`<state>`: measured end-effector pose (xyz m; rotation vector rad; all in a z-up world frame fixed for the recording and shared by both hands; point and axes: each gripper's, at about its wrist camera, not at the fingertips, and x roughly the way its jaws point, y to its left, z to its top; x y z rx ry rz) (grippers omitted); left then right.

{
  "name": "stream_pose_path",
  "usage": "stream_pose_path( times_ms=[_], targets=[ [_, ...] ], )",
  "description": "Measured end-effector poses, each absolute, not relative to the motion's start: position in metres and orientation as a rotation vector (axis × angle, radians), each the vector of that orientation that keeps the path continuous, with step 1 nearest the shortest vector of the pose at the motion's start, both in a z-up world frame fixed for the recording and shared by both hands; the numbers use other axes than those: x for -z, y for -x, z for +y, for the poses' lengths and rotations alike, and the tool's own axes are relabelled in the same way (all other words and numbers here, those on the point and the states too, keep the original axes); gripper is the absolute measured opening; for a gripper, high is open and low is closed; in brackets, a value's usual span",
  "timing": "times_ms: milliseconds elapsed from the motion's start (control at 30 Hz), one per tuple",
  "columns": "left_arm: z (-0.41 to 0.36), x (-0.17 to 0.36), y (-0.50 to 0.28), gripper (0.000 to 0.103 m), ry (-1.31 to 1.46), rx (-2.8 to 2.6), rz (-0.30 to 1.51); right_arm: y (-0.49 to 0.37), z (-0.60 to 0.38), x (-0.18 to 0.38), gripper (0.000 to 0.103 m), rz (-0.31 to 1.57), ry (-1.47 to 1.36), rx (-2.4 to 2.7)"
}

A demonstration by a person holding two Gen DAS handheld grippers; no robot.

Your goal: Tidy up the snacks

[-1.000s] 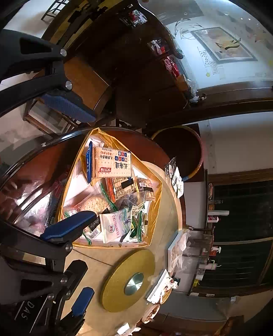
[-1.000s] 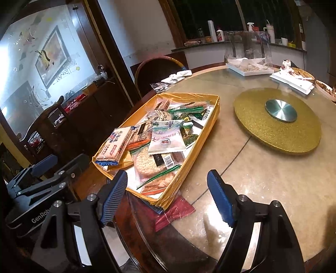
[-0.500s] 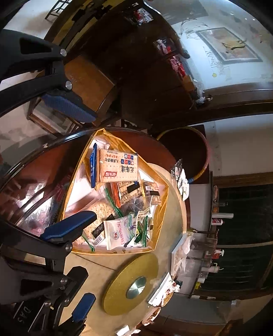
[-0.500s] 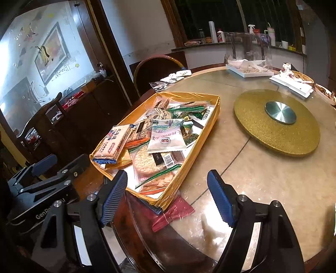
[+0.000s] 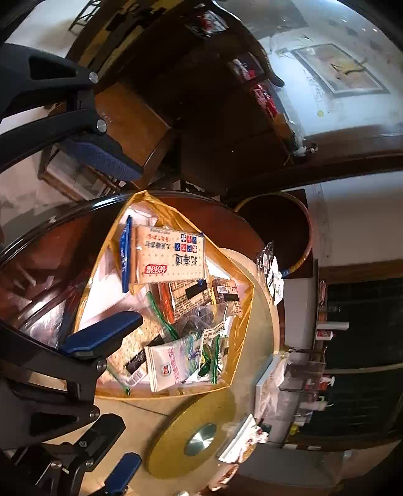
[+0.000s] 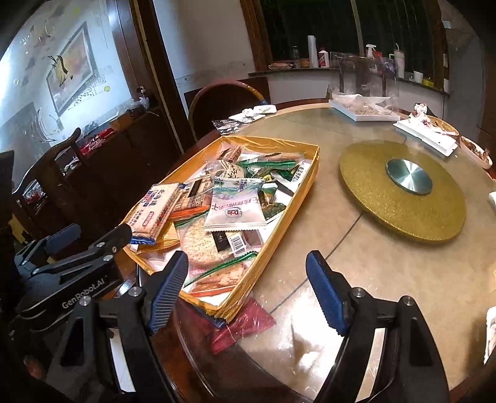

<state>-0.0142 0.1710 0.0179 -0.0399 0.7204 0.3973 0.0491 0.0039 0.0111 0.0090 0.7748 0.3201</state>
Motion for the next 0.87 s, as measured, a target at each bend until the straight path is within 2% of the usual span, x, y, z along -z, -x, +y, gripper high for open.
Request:
stream_pose_path(
  times_ms=[867],
  targets=[
    [0.169,-0.011,-0.005,0.086,-0.064,-0.377,0.722,-0.065,0.009,0.002,0.079,0.82,-0.023,-0.329]
  ],
)
